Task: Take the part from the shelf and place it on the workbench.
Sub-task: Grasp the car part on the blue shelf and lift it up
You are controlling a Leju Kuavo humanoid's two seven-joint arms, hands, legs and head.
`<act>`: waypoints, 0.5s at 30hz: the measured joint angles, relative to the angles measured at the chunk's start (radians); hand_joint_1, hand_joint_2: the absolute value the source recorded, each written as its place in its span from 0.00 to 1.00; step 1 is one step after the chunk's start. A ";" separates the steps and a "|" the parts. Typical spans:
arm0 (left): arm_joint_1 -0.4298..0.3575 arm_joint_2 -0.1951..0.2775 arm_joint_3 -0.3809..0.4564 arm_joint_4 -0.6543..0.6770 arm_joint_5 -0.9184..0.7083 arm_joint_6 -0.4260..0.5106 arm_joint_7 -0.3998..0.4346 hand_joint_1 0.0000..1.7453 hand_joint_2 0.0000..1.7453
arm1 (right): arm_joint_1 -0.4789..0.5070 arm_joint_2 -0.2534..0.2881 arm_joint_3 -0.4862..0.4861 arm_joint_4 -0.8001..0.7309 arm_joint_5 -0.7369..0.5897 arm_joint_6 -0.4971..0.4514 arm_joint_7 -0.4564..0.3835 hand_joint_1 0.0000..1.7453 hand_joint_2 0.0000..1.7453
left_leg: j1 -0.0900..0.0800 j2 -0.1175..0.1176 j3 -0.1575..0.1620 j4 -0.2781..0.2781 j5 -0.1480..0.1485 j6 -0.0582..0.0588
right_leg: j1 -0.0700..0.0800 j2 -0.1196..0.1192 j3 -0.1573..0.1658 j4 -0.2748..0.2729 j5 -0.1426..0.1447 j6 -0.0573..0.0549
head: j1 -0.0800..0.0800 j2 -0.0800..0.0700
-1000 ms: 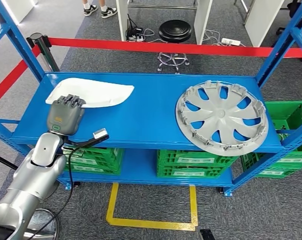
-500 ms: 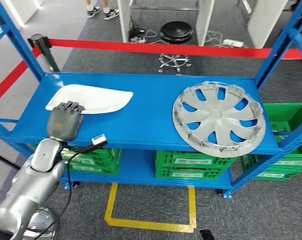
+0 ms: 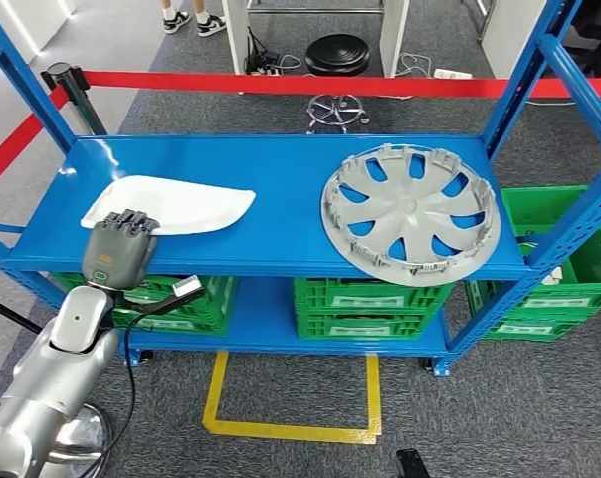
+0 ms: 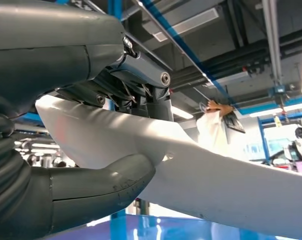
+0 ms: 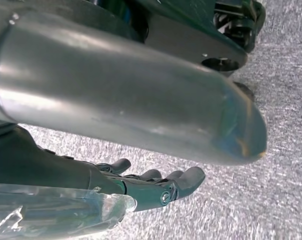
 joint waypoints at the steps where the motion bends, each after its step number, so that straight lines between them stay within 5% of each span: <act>1: 0.000 0.000 0.001 -0.001 0.000 0.002 -0.001 0.71 1.00 | 0.000 0.000 0.001 0.000 0.000 0.001 -0.001 0.00 0.00 | -0.002 0.000 0.005 -0.017 -0.002 0.001 | 0.000 -0.001 -0.004 -0.002 0.008 0.005 | 0.000 0.000; 4: 0.003 0.002 0.002 -0.002 0.001 0.005 -0.002 0.71 1.00 | 0.003 -0.002 0.004 0.000 -0.001 0.004 -0.002 0.00 0.00 | 0.002 0.002 -0.010 -0.035 0.018 0.006 | 0.000 -0.003 -0.020 0.005 0.002 0.022 | 0.003 0.000; 8: 0.004 0.002 0.002 -0.003 0.001 0.005 -0.004 0.71 1.00 | 0.004 -0.004 0.006 0.000 -0.004 0.005 -0.002 0.00 0.00 | 0.007 0.005 -0.048 -0.039 0.055 0.017 | -0.004 -0.006 -0.071 0.196 -0.152 0.039 | 0.009 0.000; 10: 0.005 0.002 0.002 -0.003 0.001 0.005 -0.005 0.71 1.00 | 0.004 -0.005 0.006 0.000 -0.006 0.005 -0.002 0.00 0.00 | 0.007 0.005 -0.071 -0.039 0.074 0.016 | -0.005 -0.006 -0.062 0.251 -0.154 0.044 | 0.009 0.000; 12: 0.006 0.002 0.002 -0.003 0.003 0.005 -0.006 0.71 1.00 | 0.003 -0.006 0.006 0.000 -0.008 0.005 -0.002 0.00 0.00 | 0.007 0.005 -0.092 -0.038 0.092 0.012 | -0.005 -0.007 0.008 0.178 -0.100 0.043 | 0.009 0.000; 15: 0.005 0.003 0.005 -0.003 0.006 0.005 -0.008 0.71 1.00 | -0.003 -0.008 0.006 0.000 -0.009 0.004 -0.002 0.00 0.00 | 0.005 0.005 -0.112 -0.036 0.116 -0.002 | -0.002 -0.005 0.128 -0.003 -0.098 0.033 | 0.007 0.000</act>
